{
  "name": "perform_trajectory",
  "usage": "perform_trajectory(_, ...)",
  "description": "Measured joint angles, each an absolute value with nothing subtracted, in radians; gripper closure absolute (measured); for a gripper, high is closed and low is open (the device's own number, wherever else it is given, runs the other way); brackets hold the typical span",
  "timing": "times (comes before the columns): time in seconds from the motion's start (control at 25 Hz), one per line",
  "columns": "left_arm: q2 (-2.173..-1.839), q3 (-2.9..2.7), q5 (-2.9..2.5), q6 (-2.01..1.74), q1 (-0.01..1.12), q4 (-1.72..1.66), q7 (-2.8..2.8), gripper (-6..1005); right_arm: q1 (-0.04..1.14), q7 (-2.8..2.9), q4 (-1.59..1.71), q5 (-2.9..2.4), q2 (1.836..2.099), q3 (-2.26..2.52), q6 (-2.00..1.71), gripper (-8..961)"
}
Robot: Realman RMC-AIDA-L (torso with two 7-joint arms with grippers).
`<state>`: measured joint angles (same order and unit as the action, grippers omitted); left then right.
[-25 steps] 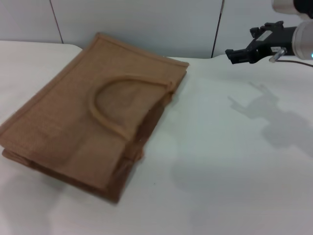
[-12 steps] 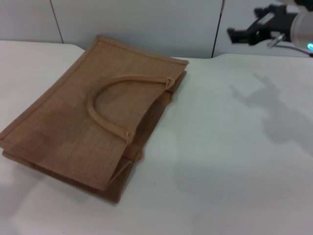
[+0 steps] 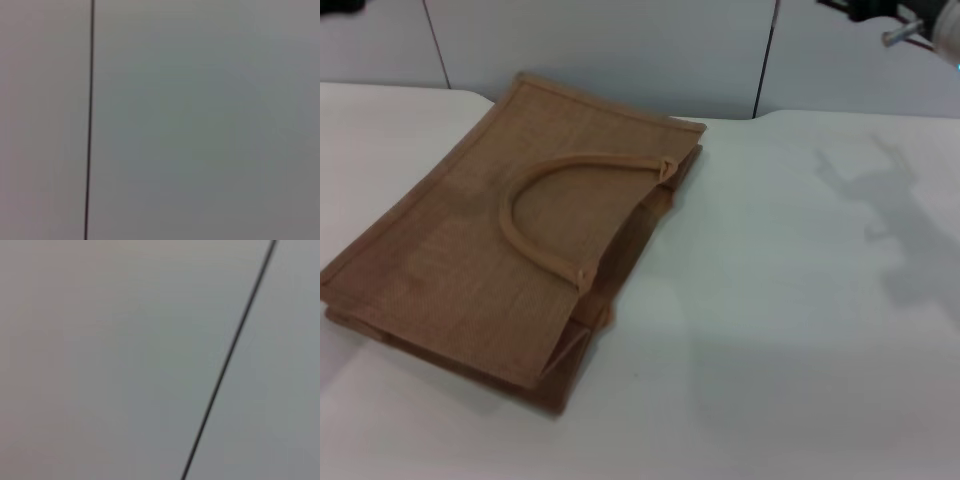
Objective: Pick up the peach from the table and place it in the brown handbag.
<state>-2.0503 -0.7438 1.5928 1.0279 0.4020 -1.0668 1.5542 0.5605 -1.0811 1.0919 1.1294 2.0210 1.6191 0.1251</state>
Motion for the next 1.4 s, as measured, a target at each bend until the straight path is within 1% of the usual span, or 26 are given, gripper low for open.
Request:
perform_trajectory(0.36, -2.049, -0.733, 2.018, 1.029, 0.397, -0.640, 2.101, 305, 0.510, -1.061, 1.029, 1.190, 2.021, 1.721, -0.133, 75)
perform_trajectory(0.68, -2.046, -0.729, 2.212, 1.013, 0.448, -0.361, 2.419, 308, 0.539, -0.712, 0.785, 1.066, 2.018, 1.933, -0.546, 75)
perform_trajectory(0.96, -2.045, -0.728, 2.372, 1.020, 0.485, -0.179, 2.657, 307, 0.569, -0.342, 0.587, 0.832, 2.021, 1.991, -0.653, 75)
perform_trajectory(1.4, -2.045, -0.729, 2.478, 1.032, 0.528, -0.069, 2.768, 305, 0.567, -0.249, 0.499, 0.822, 2.022, 2.007, -0.720, 76)
